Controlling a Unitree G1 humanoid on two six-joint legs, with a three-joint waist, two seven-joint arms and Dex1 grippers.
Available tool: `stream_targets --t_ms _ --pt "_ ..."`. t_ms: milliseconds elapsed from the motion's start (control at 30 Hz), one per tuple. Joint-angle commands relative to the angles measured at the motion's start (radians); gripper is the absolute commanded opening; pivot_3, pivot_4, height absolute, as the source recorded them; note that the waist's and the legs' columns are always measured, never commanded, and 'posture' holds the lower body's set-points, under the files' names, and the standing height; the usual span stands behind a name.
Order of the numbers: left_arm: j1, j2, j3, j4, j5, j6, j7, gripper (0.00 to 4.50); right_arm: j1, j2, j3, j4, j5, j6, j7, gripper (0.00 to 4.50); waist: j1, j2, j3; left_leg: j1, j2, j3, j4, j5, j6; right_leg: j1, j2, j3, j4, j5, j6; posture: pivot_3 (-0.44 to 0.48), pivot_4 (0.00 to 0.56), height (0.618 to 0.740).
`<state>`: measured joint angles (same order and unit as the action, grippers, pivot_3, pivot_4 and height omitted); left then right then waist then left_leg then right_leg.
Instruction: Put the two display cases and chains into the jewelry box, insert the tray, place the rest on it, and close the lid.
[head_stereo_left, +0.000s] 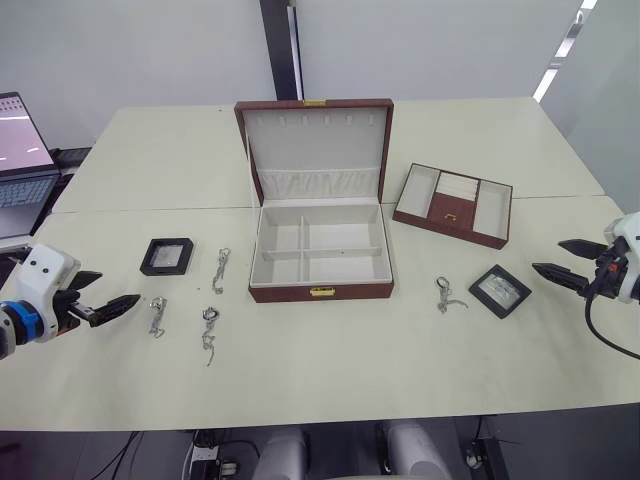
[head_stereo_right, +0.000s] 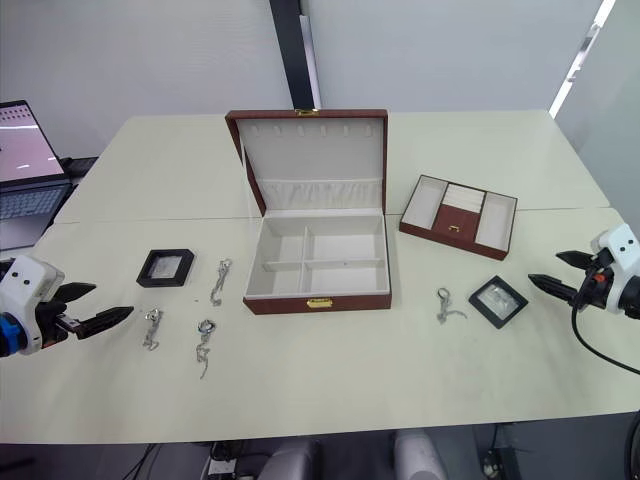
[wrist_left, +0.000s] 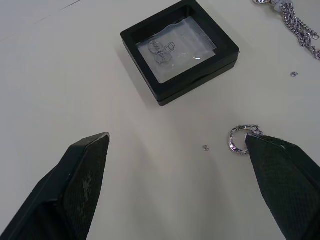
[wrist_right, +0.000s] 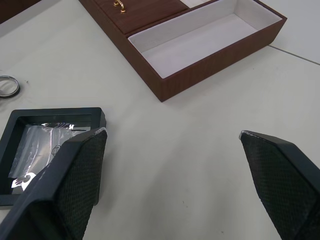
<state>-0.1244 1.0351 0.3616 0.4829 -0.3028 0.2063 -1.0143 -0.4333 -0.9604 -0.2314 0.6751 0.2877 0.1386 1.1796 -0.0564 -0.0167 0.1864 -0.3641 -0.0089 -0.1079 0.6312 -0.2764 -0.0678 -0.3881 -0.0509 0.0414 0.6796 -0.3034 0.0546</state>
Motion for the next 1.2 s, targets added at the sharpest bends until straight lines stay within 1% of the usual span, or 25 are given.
stream_targets --t_ms 33,333,600,767,1033,1200 --pt "0.000 0.020 0.028 -0.004 0.005 -0.016 0.004 4.48 -0.012 -0.019 -0.017 -0.003 0.000 -0.016 0.005 4.50 0.000 0.000 0.000 0.000 0.000 0.000 0.000 0.000 0.000 0.000 0.000 0.000 0.000 0.000 0.000 0.000 0.150 0.740" --pt "-0.003 0.022 0.036 -0.062 0.002 0.029 0.019 4.48 -0.005 -0.017 -0.023 -0.006 0.004 -0.014 -0.002 4.50 0.000 0.000 0.000 0.000 0.000 0.000 0.001 0.000 0.000 0.000 0.000 0.000 0.000 0.000 0.000 0.000 0.150 0.740" --pt "0.044 0.009 0.048 -0.154 -0.004 0.080 0.056 4.48 -0.020 -0.020 -0.020 0.013 -0.001 -0.020 0.000 4.50 0.000 0.000 0.000 0.000 0.000 0.000 0.001 0.000 0.000 0.000 0.000 0.000 0.001 0.000 0.000 0.000 0.150 0.740" --pt "0.061 0.003 0.048 -0.184 -0.005 0.096 0.073 4.48 -0.022 -0.019 -0.018 0.015 -0.001 -0.024 0.000 4.50 0.000 0.000 0.000 0.000 0.000 0.000 0.002 0.000 0.000 0.000 0.000 0.000 0.001 0.000 0.000 0.000 0.150 0.740" --pt "0.051 -0.003 0.039 -0.158 0.006 0.078 0.098 4.48 -0.021 -0.015 -0.027 0.023 0.004 -0.028 -0.013 4.50 0.000 0.000 0.000 0.000 0.000 0.000 0.002 0.000 0.000 0.000 0.000 0.000 0.001 0.000 0.000 0.000 0.150 0.740" --pt "0.042 -0.011 0.029 -0.077 0.024 0.022 0.098 4.48 -0.001 -0.006 -0.060 -0.009 0.035 -0.007 -0.041 4.50 0.000 0.000 0.000 0.000 0.000 0.001 0.002 0.000 0.000 0.000 0.000 0.000 0.001 0.000 0.000 0.000 0.150 0.740"
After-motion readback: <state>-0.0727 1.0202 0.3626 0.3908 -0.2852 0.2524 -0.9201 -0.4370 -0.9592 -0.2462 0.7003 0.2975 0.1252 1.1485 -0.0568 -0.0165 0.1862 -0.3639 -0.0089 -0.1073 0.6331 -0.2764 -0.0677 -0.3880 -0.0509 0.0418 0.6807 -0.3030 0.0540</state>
